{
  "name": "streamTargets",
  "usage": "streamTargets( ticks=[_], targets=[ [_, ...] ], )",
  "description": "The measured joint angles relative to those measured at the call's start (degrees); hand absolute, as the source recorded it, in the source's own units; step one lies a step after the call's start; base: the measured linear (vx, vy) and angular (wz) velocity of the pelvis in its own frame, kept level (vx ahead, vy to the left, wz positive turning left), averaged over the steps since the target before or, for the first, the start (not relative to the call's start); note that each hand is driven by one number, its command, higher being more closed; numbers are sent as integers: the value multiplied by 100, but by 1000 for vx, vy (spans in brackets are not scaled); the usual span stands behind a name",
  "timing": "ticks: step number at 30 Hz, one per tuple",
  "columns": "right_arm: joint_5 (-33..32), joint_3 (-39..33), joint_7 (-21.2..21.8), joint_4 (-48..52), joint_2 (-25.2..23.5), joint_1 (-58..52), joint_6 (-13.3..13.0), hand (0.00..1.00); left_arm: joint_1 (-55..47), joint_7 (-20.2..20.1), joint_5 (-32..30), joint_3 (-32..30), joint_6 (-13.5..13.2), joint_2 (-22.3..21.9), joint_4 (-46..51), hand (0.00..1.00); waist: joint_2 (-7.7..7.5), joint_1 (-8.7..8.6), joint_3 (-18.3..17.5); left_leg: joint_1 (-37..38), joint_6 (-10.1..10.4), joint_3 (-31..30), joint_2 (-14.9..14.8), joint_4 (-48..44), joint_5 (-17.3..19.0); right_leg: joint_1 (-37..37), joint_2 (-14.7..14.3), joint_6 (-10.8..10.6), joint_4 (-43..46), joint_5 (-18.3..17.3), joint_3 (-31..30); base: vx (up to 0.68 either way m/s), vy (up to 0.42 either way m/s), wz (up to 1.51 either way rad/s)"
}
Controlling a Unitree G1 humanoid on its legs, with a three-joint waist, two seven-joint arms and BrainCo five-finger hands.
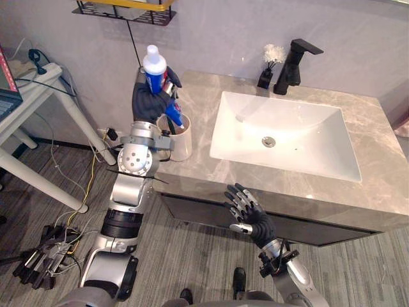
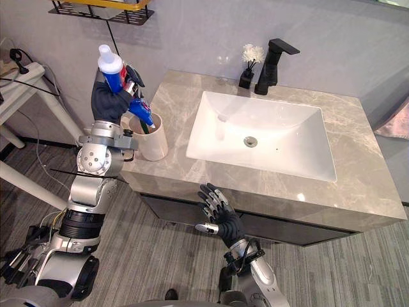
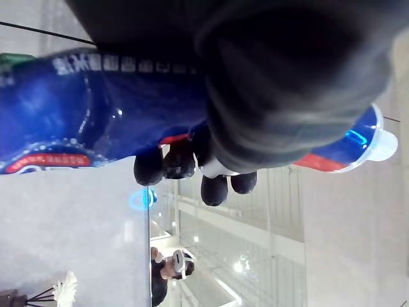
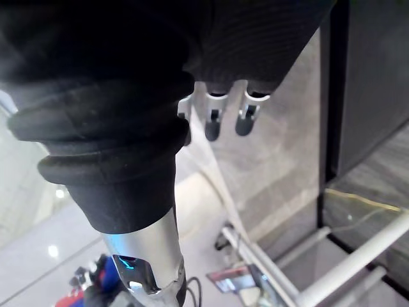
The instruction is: Organize washtable
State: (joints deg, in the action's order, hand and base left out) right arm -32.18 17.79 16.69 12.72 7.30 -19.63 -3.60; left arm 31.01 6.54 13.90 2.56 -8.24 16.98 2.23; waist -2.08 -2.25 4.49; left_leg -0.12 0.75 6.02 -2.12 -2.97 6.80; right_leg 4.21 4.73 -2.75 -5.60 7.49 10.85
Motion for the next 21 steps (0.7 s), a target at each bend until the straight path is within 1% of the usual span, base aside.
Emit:
streamTargets(
  ticks=[16,21],
  targets=[
    [-107,5,80,0,1,-106,0,0,0,-3,6,-74,0,1,0,100,-2,-1,78,1,0,-15,4,-16,0,31,6,1,0,1,6,0,0,0],
    [-112,8,88,3,3,-112,0,0,-11,-13,6,-51,1,0,1,100,-41,-1,177,-35,-4,-10,7,-99,31,30,15,-12,0,13,3,0,0,0]
  ],
)
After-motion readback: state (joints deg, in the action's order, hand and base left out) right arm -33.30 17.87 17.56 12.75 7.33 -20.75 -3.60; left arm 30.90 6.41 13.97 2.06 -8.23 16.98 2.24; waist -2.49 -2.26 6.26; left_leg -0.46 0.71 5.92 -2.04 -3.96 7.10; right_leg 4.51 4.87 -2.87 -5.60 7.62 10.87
